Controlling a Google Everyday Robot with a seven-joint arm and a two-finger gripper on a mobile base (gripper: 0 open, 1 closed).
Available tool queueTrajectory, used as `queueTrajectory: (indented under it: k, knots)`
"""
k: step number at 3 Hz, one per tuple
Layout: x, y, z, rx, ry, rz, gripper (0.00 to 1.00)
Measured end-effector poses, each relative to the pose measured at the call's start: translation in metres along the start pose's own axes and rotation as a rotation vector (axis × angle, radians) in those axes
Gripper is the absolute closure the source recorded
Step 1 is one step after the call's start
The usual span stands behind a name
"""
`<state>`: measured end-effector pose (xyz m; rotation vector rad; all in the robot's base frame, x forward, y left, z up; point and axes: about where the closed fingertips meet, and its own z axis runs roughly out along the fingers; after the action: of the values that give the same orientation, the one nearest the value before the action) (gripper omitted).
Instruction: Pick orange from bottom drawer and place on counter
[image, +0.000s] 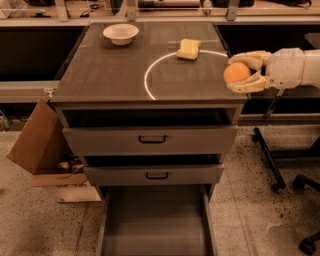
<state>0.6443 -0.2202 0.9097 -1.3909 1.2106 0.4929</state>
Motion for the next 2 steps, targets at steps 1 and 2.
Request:
queueTrajectory:
  k: [1, 2]
  knots:
    - [0.008, -0.041, 0.011, 0.001, 0.040, 0.099, 1.00]
    - [0.013, -0.067, 0.030, -0.004, 0.062, 0.158, 1.00]
